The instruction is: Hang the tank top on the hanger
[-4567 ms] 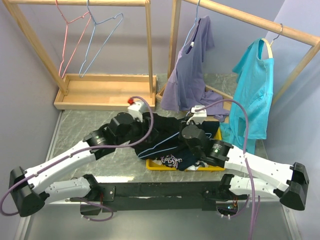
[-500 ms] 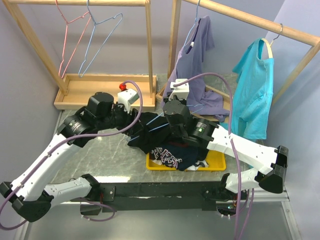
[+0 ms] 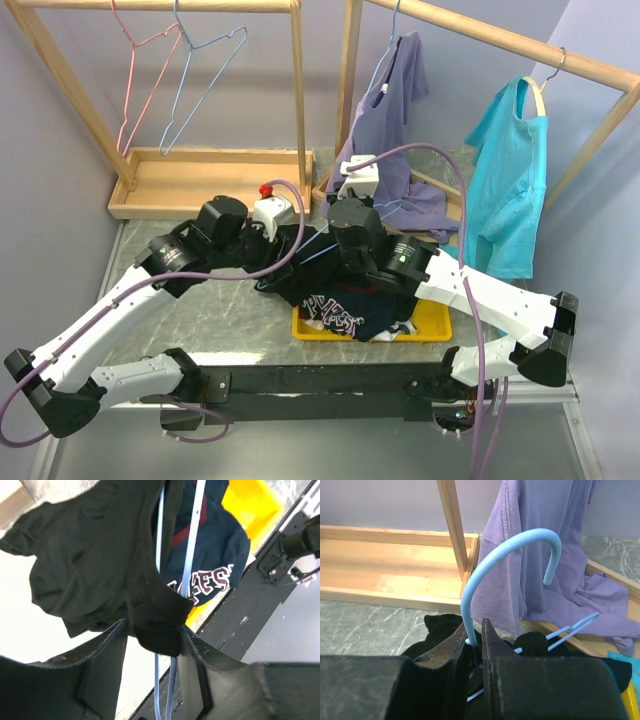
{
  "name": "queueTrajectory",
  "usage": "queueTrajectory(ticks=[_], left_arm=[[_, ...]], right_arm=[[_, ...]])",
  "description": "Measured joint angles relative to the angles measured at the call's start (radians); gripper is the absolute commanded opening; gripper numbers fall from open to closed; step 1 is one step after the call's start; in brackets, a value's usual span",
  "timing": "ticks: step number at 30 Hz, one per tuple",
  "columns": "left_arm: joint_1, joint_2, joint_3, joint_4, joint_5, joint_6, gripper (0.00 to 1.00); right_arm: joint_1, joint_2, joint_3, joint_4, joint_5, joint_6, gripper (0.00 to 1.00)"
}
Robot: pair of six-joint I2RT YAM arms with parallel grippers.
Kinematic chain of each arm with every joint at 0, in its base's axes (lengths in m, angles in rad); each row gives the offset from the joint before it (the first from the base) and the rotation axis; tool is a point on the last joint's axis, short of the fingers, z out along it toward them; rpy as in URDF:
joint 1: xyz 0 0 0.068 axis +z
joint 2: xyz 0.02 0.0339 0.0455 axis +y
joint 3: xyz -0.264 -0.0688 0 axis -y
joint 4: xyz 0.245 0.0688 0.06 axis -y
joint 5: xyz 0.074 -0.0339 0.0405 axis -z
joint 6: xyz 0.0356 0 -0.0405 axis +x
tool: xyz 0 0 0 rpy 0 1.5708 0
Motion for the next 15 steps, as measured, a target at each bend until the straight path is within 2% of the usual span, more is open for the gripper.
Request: queueTrajectory(ticks=[4, 5, 6, 8, 13, 15], left_arm=[[-0.012, 0.0, -0.037, 0.026, -0.021, 0.002, 0.31], [-0.013, -0.003, -0.043, 0.035, -0.025, 0.0, 0.25], [-0.013, -0.006, -0.052, 0.047, -0.032, 0.002, 0.13], [-0.014, -0.016, -0.071, 0.074, -0.047, -0.002, 0.03], [-0.024, -0.066, -0.122, 0.138, -0.084, 0.002, 0.01], [-0.024, -0.087, -0.144, 0.164, -0.1, 0.002, 0.01]], right_arm=[[0.0, 0.0, 0.0, -0.004, -0.002, 0.0, 0.0], [0.0, 0.001, 0.0, -0.005, -0.002, 0.0, 0.0], [0.0, 0.001, 0.0, -0.006, -0.001, 0.0, 0.0], [0.0, 0.002, 0.0, -0.006, -0.002, 0.001, 0.0], [0.0, 0.014, 0.023, -0.005, -0.006, 0.011, 0.01], [0.0, 0.021, 0.037, -0.005, -0.015, 0.013, 0.06]])
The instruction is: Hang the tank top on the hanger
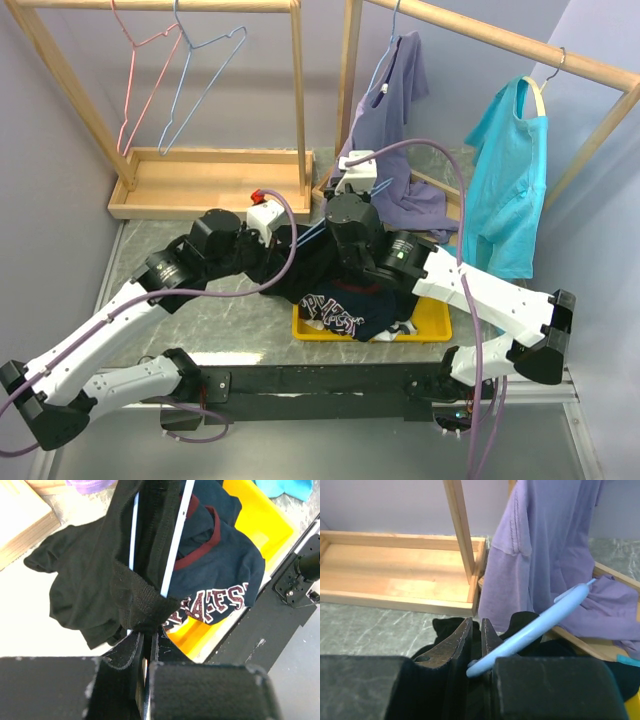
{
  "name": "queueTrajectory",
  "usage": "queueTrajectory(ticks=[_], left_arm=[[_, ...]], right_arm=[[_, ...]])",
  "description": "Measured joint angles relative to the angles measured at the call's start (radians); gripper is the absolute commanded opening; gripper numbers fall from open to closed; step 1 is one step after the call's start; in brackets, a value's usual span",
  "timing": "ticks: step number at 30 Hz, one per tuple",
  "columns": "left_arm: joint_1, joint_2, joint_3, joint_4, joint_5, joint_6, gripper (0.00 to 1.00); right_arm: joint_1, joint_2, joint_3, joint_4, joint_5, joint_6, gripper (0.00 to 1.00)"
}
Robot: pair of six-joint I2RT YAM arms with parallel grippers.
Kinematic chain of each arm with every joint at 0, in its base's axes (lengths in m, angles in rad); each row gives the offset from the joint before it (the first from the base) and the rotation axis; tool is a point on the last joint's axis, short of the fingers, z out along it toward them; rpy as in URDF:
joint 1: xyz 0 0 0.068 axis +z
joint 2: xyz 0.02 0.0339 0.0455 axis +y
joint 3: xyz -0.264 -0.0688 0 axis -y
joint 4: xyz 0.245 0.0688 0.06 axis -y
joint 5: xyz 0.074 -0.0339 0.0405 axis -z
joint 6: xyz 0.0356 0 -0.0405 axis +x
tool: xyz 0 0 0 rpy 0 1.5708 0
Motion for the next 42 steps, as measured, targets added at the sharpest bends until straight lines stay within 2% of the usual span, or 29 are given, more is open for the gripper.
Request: queueTrajectory(ticks=[3, 4, 5, 10, 13, 20, 24, 26, 28, 31, 36, 42], left_arm=[[0.0, -0.02, -0.021, 0.023, -0.006, 0.0, 0.01], [0.0, -0.026, -0.024, 0.026, -0.006, 0.0, 0.01], [0.0, -0.033, -0.027, 0.029, -0.006, 0.0, 0.01], [0.0, -0.065, -0.03, 0.029, -0.027, -0.005, 0.01], [0.0, -0.088, -0.039, 0.036, -0.04, -0.027, 0.01], [0.003, -0.145, -0.049, 0.035, -0.079, -0.08, 0.01], [0.003, -0.171, -0.047, 0.02, -0.084, -0.1, 0.01], [0.003, -0.18, -0.037, -0.004, -0.09, -0.108, 0.01], [0.003, -0.182, -0.007, -0.046, -0.097, -0.114, 0.01], [0.003, -0.183, 0.077, -0.116, -0.108, -0.121, 0.01], [0.003, -0.192, 0.212, -0.198, -0.134, -0.124, 0.01], [0.003, -0.202, 0.339, -0.269, -0.183, -0.12, 0.01]], right_arm=[[0.0, 0.004, 0.01, 0.0, -0.01, 0.0, 0.25], [0.001, 0.004, 0.01, 0.0, -0.014, -0.001, 0.38], [0.001, 0.004, 0.012, -0.001, -0.02, -0.002, 0.44], [0.003, -0.006, 0.016, -0.006, -0.092, -0.009, 0.63], [0.003, -0.044, 0.016, -0.006, -0.188, -0.026, 0.68], [0.005, -0.248, -0.042, 0.054, -0.376, -0.039, 0.7], [-0.011, -0.335, -0.14, 0.113, -0.469, -0.029, 0.64], [-0.062, -0.349, -0.187, 0.136, -0.555, -0.01, 0.62], [-0.166, -0.362, -0.272, 0.198, -0.698, 0.034, 0.61], [-0.277, -0.314, -0.351, 0.225, -0.857, 0.074, 0.61], [-0.286, -0.204, -0.334, 0.238, -1.013, 0.096, 0.6], [-0.285, -0.135, -0.315, 0.314, -1.107, 0.14, 0.59]])
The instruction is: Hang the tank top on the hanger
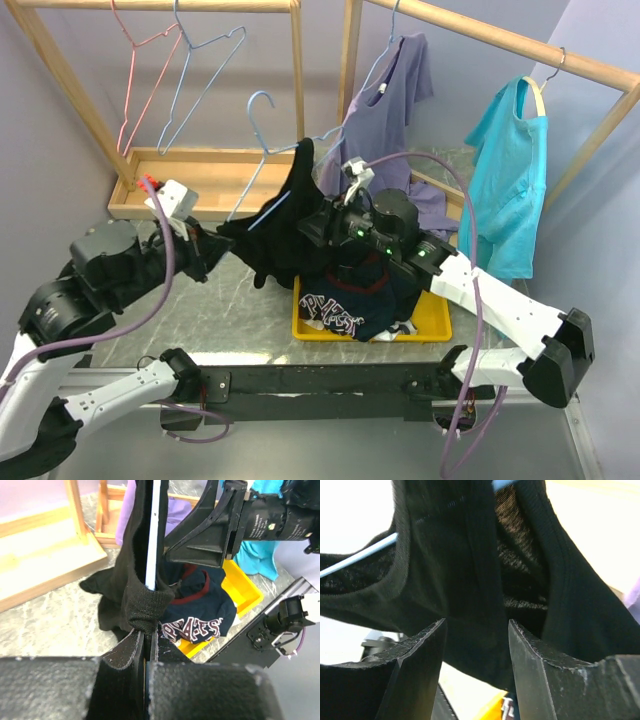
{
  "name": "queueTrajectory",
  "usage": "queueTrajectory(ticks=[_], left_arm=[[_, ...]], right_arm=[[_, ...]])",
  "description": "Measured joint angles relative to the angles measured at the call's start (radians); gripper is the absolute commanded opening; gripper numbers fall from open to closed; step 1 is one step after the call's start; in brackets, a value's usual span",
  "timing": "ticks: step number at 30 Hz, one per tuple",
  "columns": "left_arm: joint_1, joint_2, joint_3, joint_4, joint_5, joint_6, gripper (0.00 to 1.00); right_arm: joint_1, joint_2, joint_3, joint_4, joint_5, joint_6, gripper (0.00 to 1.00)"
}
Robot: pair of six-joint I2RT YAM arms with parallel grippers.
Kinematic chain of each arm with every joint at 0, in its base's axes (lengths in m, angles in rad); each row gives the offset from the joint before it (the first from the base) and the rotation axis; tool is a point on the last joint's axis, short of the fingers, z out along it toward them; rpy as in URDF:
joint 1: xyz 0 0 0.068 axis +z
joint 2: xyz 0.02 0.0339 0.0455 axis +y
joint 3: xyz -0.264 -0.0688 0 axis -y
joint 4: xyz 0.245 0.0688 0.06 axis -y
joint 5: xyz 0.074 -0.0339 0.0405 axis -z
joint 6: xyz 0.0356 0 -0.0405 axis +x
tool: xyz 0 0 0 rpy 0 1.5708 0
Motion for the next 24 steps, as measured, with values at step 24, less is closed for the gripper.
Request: queueTrajectory(ticks=[24], left_arm=[[0.0, 0.093, 0.361, -0.133, -0.137, 0.1, 0.01]], right_arm=[[0.051, 0.157, 0.282, 0.051, -0.116, 0.043, 0.79]])
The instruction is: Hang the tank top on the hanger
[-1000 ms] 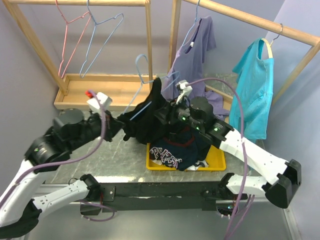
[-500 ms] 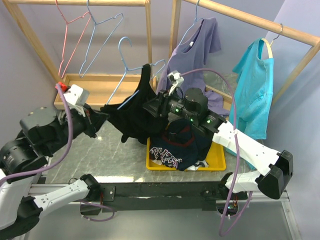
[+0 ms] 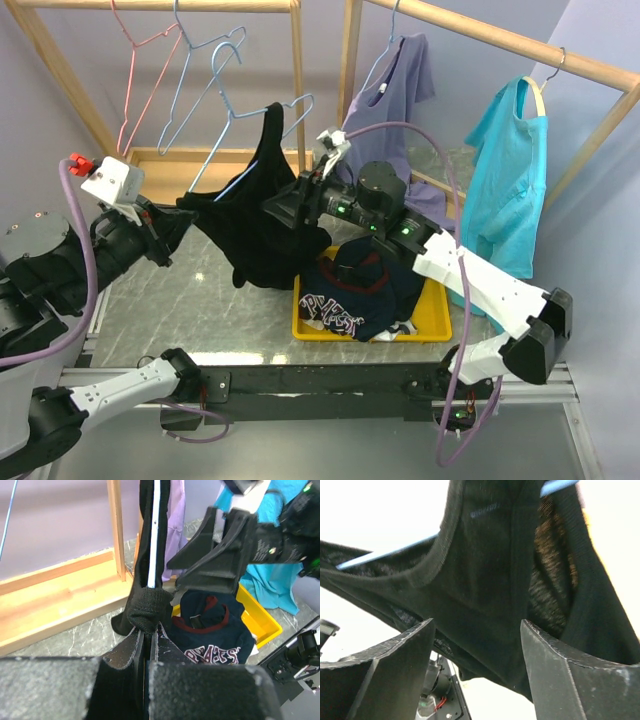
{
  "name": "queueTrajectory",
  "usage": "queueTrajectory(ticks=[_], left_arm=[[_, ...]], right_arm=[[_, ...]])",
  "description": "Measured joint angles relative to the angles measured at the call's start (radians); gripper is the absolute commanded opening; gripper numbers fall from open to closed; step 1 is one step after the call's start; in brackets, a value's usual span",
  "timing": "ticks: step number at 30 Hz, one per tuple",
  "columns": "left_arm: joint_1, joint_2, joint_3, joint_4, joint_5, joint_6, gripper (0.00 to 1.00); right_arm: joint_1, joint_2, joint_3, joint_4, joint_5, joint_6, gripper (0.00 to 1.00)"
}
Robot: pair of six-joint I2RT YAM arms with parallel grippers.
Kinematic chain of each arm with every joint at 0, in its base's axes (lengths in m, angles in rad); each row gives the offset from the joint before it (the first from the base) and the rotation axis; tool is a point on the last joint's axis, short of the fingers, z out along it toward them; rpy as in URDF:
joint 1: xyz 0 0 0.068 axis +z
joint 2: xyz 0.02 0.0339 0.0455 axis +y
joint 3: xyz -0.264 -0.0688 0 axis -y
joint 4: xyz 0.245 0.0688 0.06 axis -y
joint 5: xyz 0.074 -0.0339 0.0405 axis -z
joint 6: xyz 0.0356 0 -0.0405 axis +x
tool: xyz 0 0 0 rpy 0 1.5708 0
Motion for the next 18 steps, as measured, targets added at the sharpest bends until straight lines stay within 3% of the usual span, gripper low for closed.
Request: queueTrajectory(ticks=[5, 8, 11, 12, 15, 18], left_arm=[[0.0, -0.001, 0.003, 0.003, -0.008, 0.002, 0.01], [0.0, -0.001, 0.004, 0.003, -0.016, 0.003, 0.01], [0.0, -0.001, 0.01, 0.003, -0.024, 0.003, 0.01], [0.0, -0.002, 0.013, 0.003, -0.026, 0.003, 0.01], [0.0, -0.006, 0.021, 0.004, -0.039, 0.003, 0.01], [0.0, -0.016, 0.024, 0.003, -0.057, 0.003, 0.01]], right_arm=[[0.017, 0.062, 0.0, 0.038, -0.056, 0.005, 0.8], [0.032, 0.101, 0.0, 0.058, -0.076, 0.013, 0.73], [0.045, 0.13, 0.0, 0.071, -0.084, 0.023, 0.43], [0.049, 0.138, 0.002, 0.071, -0.084, 0.024, 0.24], [0.063, 0.145, 0.019, 0.043, -0.066, 0.017, 0.0], [0.079, 0.136, 0.078, -0.029, 0.013, -0.005, 0.0]])
